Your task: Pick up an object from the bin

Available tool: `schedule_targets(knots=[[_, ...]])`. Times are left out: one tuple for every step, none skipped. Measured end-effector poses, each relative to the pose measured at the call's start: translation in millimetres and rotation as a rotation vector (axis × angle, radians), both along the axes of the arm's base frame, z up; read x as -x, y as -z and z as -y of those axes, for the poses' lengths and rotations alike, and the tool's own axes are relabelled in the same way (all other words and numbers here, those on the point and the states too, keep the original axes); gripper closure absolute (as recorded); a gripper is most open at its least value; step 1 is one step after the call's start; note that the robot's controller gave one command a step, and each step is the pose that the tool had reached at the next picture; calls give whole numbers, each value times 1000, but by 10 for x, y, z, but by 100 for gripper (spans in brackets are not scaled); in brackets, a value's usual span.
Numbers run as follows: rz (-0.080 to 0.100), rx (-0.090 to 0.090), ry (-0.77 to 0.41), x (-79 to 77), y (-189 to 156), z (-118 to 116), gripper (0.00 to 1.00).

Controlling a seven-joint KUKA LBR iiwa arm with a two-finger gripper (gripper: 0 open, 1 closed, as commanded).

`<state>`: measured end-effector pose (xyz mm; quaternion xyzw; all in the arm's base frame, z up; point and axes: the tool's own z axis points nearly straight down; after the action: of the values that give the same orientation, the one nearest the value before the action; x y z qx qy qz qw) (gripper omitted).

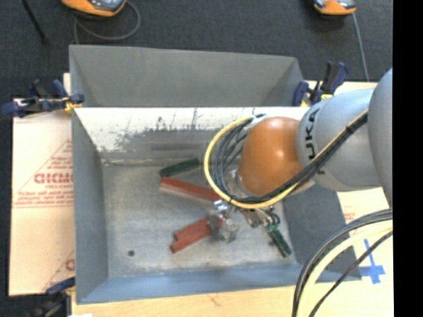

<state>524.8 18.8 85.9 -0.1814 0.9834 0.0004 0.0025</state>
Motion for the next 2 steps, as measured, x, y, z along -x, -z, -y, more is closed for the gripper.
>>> schedule_targets(knots=[[3,2,-12,72,-348,-5,100],[0,2,-12,76,-329,-5,0]])
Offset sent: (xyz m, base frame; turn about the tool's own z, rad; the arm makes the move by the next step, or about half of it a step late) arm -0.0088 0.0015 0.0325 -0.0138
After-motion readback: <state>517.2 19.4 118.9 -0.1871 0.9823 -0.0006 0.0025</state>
